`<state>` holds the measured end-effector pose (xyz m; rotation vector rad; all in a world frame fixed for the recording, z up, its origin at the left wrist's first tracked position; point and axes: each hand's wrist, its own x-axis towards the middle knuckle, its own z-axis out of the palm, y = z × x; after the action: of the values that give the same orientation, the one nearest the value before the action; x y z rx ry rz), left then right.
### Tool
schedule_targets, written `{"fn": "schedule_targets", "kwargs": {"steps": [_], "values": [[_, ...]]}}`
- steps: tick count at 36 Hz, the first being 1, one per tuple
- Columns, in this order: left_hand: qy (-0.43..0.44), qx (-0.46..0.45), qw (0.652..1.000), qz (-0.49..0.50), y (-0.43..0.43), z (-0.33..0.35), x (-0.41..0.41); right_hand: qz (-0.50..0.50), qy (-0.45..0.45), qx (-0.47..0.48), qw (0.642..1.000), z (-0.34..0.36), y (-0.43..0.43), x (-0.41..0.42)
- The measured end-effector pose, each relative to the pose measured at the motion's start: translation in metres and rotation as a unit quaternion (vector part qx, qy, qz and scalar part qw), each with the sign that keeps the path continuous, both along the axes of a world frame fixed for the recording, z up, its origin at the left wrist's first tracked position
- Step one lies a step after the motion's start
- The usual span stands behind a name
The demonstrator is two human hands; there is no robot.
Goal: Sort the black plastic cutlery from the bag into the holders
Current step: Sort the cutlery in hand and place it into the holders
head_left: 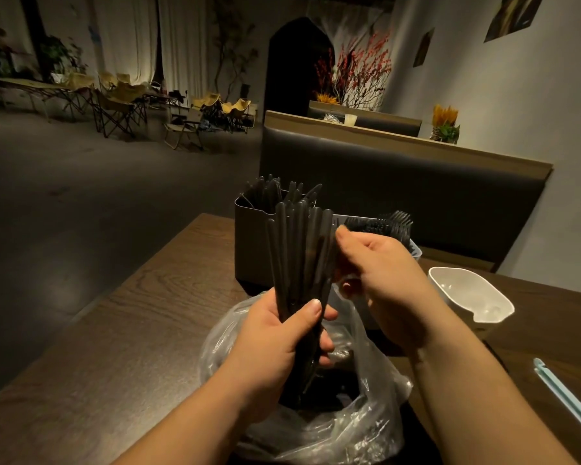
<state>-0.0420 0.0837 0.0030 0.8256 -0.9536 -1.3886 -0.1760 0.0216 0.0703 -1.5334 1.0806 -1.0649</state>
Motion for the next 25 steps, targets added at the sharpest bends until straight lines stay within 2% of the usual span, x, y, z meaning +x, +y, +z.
{"fn": "schedule_targets", "kwargs": {"steps": [8,14,18,22,25], "values": [[0.029,0.015,0.999,-0.034,0.002,0.003,-0.003,-0.07,-0.035,-0.029,0.997,0.005,-0.005,-0.004],[0.0,-0.003,1.0,-0.012,-0.001,-0.001,-0.001,-0.088,-0.041,-0.001,0.995,0.02,-0.008,-0.005],[0.009,0.003,1.0,-0.01,-0.001,-0.001,-0.002,-0.165,-0.028,-0.069,0.984,0.042,-0.015,-0.008],[0.025,0.012,0.999,0.032,-0.003,0.0,-0.001,-0.2,-0.056,-0.157,0.966,0.077,-0.025,-0.009],[0.049,0.019,0.996,0.068,-0.006,0.001,0.0,-0.242,-0.098,-0.234,0.937,0.093,-0.037,-0.002]]}}
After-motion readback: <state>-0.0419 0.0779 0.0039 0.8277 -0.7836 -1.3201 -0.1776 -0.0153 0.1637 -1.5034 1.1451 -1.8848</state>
